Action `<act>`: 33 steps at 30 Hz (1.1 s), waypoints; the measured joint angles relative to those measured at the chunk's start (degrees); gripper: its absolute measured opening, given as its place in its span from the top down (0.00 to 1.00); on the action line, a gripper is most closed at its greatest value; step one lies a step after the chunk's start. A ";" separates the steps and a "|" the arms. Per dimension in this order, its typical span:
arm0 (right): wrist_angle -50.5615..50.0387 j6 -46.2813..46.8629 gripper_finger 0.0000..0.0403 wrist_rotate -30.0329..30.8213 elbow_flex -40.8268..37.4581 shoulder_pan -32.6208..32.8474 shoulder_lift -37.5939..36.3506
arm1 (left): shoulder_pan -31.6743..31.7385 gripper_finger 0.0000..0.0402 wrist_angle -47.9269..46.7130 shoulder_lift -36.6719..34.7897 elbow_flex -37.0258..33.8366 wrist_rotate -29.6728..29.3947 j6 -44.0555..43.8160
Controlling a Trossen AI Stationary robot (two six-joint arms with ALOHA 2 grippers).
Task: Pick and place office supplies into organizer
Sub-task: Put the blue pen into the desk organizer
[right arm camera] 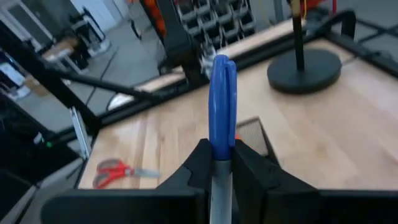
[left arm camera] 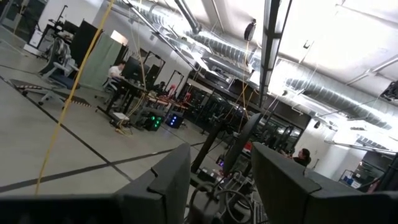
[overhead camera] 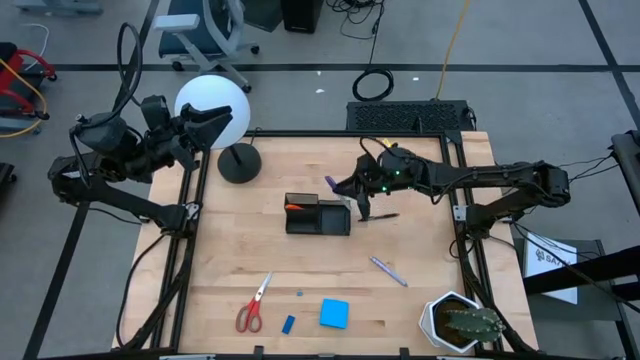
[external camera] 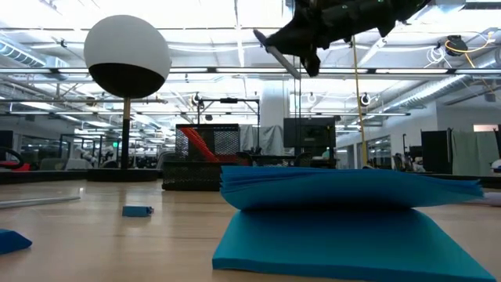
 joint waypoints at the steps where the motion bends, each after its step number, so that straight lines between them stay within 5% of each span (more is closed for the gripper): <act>1: 1.30 0.17 0.92 0.00 0.00 -0.19 0.26 | 0.02 0.57 0.02 0.02 0.00 -0.02 0.11; 9: 12.23 2.15 0.92 0.13 0.29 -0.98 5.12 | 0.00 0.57 0.02 0.00 0.00 -0.02 0.07; 33: 16.89 0.16 0.92 -1.75 13.67 -2.67 22.87 | 0.02 0.57 -0.52 0.00 0.00 -0.15 0.15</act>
